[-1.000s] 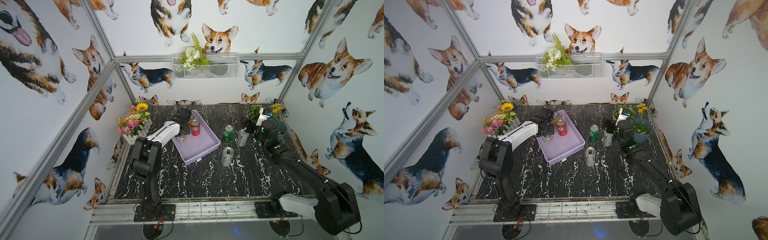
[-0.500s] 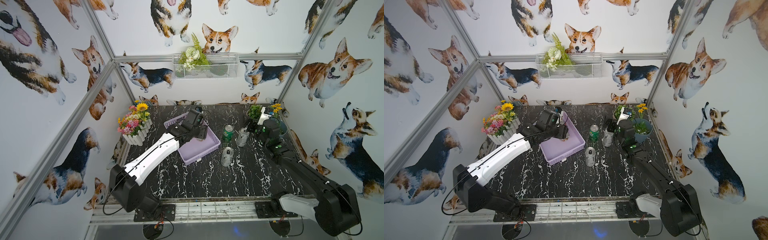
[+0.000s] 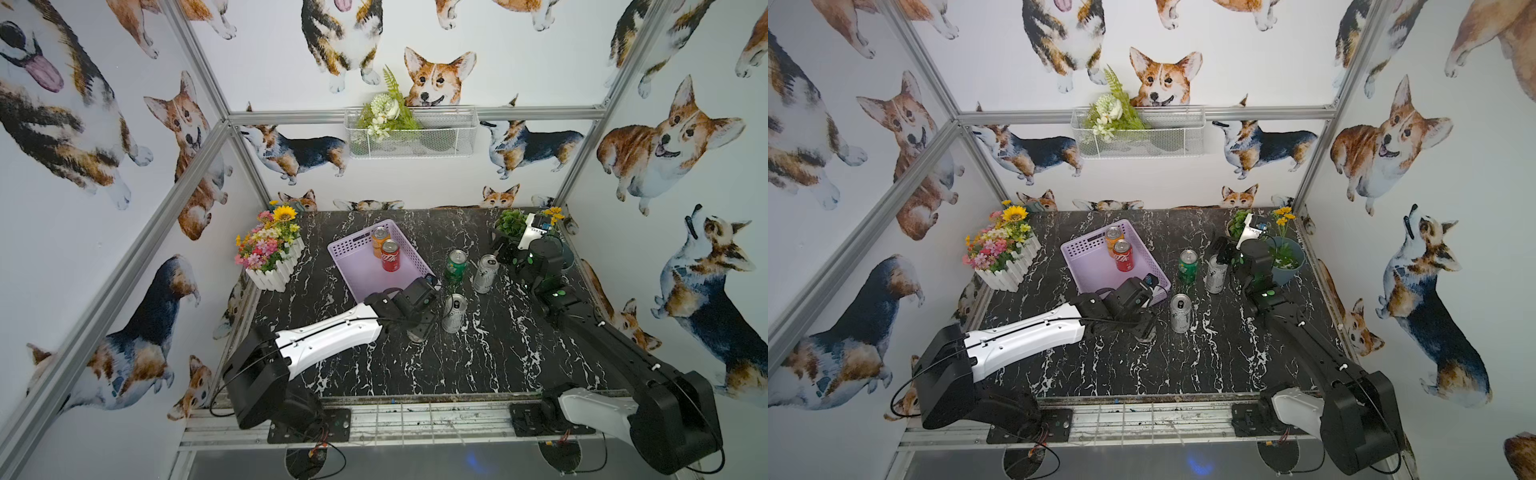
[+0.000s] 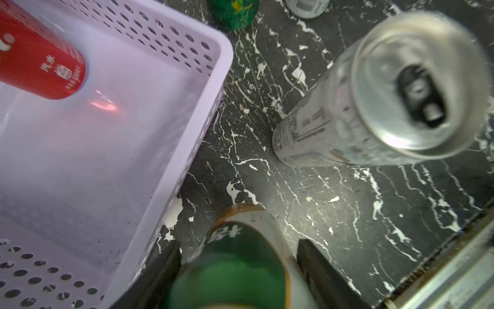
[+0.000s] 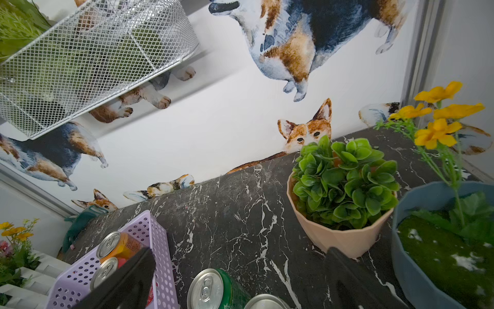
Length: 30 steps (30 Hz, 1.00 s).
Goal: Take out the drinks from the basket
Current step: Place the drink at the center of the board.
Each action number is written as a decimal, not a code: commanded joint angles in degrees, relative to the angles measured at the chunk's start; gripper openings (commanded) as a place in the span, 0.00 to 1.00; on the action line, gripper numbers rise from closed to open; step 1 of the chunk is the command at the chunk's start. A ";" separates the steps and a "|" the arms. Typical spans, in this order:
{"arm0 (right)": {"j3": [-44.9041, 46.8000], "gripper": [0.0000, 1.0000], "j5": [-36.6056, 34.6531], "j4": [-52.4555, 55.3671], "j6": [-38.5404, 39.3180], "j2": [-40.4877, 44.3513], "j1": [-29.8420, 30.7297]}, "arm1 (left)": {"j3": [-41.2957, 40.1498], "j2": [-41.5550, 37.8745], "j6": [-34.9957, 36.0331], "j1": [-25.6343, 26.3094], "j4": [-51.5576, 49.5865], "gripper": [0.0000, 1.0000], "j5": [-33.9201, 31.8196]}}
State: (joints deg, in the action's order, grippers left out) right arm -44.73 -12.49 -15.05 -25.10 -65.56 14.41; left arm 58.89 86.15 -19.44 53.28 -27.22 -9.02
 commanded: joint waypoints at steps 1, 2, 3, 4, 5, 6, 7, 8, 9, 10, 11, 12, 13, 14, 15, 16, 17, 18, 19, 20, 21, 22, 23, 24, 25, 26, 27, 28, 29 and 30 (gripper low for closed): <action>-0.09 1.00 -0.76 -2.35 -0.40 0.77 -0.44 | -0.71 1.73 -0.84 0.42 5.18 0.00 -3.10; -0.06 1.00 -0.86 -2.39 -0.28 0.89 -0.53 | -0.92 2.31 -0.73 0.59 5.23 0.00 -3.52; 0.03 1.00 -0.93 -2.36 -0.26 1.04 -0.53 | -1.05 2.76 -0.75 0.76 5.25 0.00 -3.82; 0.10 1.00 -0.88 -2.52 -0.30 1.09 -0.60 | -1.44 2.90 -0.79 1.08 5.66 0.00 -4.24; 0.30 1.00 -0.77 -2.61 -0.30 1.08 -0.62 | -1.83 2.97 -0.77 1.21 6.09 0.00 -4.26; 0.33 1.00 -0.78 -2.69 -0.39 1.02 -0.62 | -2.24 3.17 -1.07 1.24 6.34 0.00 -4.17; 0.43 1.00 -0.69 -2.69 -0.43 0.97 -0.66 | -2.58 3.39 -1.19 1.24 6.43 0.00 -4.00; 0.39 1.00 -0.68 -2.76 -0.40 1.05 -0.75 | -2.79 3.49 -1.28 1.31 6.38 0.00 -3.99; 0.43 1.00 -0.65 -2.73 -0.39 1.05 -0.75 | -3.11 3.35 -1.36 1.38 6.31 0.00 -3.99; 0.49 1.00 -0.73 -2.84 -0.39 1.05 -0.70 | -3.53 3.09 -1.39 1.47 6.35 0.00 -3.86; 0.52 1.00 -0.77 -2.96 -0.31 1.05 -0.73 | -3.92 2.76 -1.39 1.44 6.39 0.00 -3.69; 0.60 1.00 -0.70 -2.96 -0.30 1.04 -0.70 | -4.12 2.64 -1.51 1.44 6.24 0.00 -3.77; 0.60 1.00 -0.69 -2.97 -0.22 1.04 -0.74 | -4.22 2.53 -1.73 1.43 5.92 0.00 -3.99; 0.60 1.00 -0.66 -3.09 -0.21 1.04 -0.79 | -4.10 2.38 -1.83 1.40 5.49 0.00 -3.99; 0.69 1.00 -0.64 -3.08 -0.21 1.05 -0.79 | -4.08 2.15 -1.92 1.42 5.14 0.00 -3.99; 0.69 1.00 -0.67 -3.10 -0.28 1.03 -0.79 | -3.96 1.73 -2.13 1.46 4.92 0.00 -3.99; 0.65 1.00 -0.65 -3.08 -0.30 1.05 -0.79 | -3.73 1.46 -2.34 1.43 4.58 0.00 -4.04; 0.78 1.00 -0.60 -3.21 -0.30 1.05 -0.84 | -3.17 1.33 -2.45 1.39 3.83 0.00 -4.23; 0.74 1.00 -0.45 -3.23 -0.33 1.02 -0.88 | -2.63 1.04 -2.45 1.45 3.29 0.00 -4.30; 0.82 1.00 -0.38 -3.29 -0.37 0.98 -0.88 | -2.28 0.75 -2.44 1.46 2.85 0.73 -4.50; 0.85 1.00 -0.37 -3.32 -0.39 0.99 -0.88 | -1.87 0.47 -2.44 1.41 2.47 1.00 -4.65; 0.88 1.00 -0.28 -3.40 -0.42 1.05 -0.88 | -1.25 0.34 -2.44 1.42 1.85 1.00 -4.76; 0.96 1.00 -0.34 -3.26 -0.45 1.04 -0.88 | -0.78 0.25 -2.44 1.40 1.52 1.00 -4.66; 0.96 1.00 -0.32 -3.40 -0.45 0.97 -0.88 | -0.67 0.23 -2.36 1.46 1.62 1.00 -4.37; 0.89 1.00 -0.33 -3.39 -0.49 1.05 -0.96 | -0.90 0.45 -2.63 1.47 1.94 1.00 -4.14; 1.05 1.00 -0.16 -3.47 -0.44 1.00 -0.97 | -1.46 0.86 -2.71 1.43 2.55 1.00 -3.98; 0.97 1.00 -0.12 -3.58 -0.43 1.05 -0.96 | -1.63 1.56 -3.19 1.52 2.12 1.00 -4.57; 1.01 1.00 -0.09 -3.56 -0.49 1.05 -0.97 | -1.05 1.72 -3.81 1.76 0.99 1.00 -6.37; 0.96 1.00 0.01 -3.52 -0.44 1.03 -0.97 | -0.68 0.95 -3.94 1.92 0.64 1.00 -7.80; 0.85 1.00 0.10 -3.37 -0.24 2.69 -0.97 | -0.49 -0.93 -4.10 2.01 0.59 1.00 -9.75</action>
State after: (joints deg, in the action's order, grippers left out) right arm -43.81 -12.43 -16.34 -25.10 -64.55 13.47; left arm 57.67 87.29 -22.50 55.00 -25.63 -14.33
